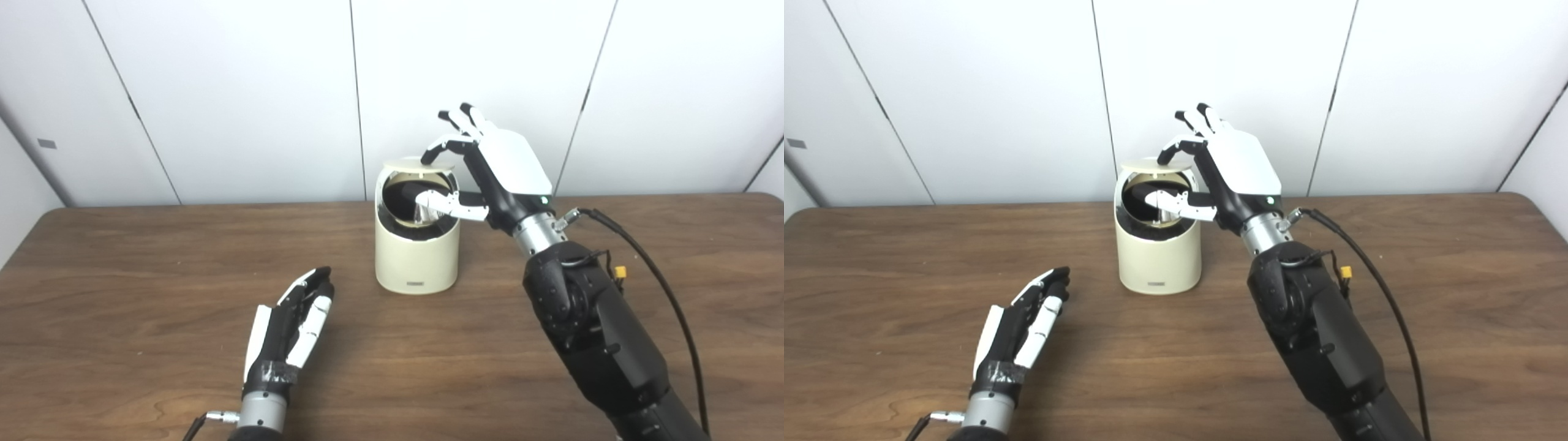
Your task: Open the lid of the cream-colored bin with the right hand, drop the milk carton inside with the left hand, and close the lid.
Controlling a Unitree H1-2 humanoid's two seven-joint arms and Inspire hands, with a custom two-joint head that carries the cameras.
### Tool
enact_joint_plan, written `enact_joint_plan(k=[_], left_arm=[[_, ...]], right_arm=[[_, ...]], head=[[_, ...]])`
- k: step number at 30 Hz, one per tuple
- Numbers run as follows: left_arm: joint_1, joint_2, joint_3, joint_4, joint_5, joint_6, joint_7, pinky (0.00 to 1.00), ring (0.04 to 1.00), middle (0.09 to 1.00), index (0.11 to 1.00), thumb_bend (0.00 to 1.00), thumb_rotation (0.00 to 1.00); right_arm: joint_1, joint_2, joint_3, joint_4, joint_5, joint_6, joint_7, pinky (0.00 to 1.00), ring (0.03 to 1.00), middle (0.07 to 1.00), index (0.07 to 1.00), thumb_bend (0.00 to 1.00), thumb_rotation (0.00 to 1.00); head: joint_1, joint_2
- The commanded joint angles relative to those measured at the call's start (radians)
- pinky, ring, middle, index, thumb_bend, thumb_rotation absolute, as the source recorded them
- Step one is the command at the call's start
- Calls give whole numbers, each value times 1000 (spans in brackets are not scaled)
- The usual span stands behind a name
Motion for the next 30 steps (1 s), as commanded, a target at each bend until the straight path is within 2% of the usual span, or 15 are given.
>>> enact_joint_plan(k=[1, 9, 13, 18, 26, 30], left_arm=[[-26, -12, -6, -32, 11, -5, 7, 780, 806, 842, 866, 581, 856], [-28, -10, -1, -33, 13, -14, 5, 773, 804, 842, 863, 579, 858], [-25, -4, -7, -48, 12, -16, -2, 777, 810, 841, 862, 583, 876], [-31, -3, -11, -66, 23, 6, -8, 783, 819, 841, 866, 600, 896], [-29, -1, -6, -54, 22, -9, -9, 777, 820, 837, 861, 587, 888], [-27, -2, -7, -59, 23, -4, -11, 772, 815, 835, 859, 576, 878]], right_arm=[[-21, -2, -1, -39, -54, -15, -36, 997, 986, 910, 599, 551, 884], [10, -12, 44, -38, -181, -33, -16, 1000, 966, 891, 610, 566, 823], [17, -7, 82, -31, -248, -28, 36, 1000, 978, 905, 651, 583, 860], [26, 12, 102, -24, -275, -38, 48, 1000, 975, 901, 648, 605, 839], [41, 15, 118, -33, -302, -40, 73, 1000, 990, 908, 653, 586, 808], [47, 9, 127, -36, -332, -37, 94, 1000, 994, 913, 657, 580, 829]], head=[[1, 2], [7, 11], [15, 13], [16, 16], [17, 23], [18, 29]])
